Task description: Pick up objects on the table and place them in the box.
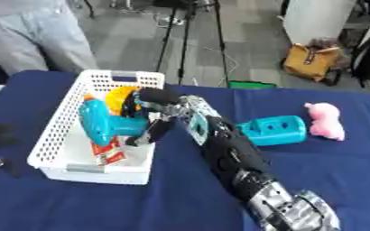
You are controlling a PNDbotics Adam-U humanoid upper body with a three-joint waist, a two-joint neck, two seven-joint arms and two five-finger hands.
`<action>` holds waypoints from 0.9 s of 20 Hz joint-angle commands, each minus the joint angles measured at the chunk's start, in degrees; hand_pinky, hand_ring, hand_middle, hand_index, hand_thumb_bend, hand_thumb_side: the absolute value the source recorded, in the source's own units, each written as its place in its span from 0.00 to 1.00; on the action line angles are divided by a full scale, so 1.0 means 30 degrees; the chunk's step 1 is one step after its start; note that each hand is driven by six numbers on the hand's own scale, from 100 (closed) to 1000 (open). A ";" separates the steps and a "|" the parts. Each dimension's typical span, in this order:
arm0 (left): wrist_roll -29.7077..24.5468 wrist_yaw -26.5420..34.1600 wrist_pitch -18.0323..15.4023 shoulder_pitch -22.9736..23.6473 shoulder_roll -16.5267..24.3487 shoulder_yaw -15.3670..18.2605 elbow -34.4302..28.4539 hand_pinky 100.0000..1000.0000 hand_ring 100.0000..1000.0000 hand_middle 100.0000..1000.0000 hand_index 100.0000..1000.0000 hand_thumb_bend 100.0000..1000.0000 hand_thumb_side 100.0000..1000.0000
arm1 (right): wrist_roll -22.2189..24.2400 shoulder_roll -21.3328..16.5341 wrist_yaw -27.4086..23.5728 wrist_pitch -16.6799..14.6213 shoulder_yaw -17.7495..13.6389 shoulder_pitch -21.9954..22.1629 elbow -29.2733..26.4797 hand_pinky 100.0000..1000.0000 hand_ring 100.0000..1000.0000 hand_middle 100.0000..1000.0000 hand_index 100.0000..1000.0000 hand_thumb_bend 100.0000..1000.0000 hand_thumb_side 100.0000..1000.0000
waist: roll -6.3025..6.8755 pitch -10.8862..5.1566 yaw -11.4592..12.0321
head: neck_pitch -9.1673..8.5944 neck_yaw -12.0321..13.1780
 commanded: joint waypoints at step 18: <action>-0.0046 0.0089 -0.0023 -0.0211 0.0098 0.0071 -0.0337 0.41 0.78 0.80 0.72 0.22 0.98 | -0.0357 -0.0366 0.1166 0.0805 -0.0443 -0.0316 -0.0788 0.61 0.73 0.84 0.88 0.43 0.57 | -0.0080 -0.0335 -0.0187 | -0.0238 0.0204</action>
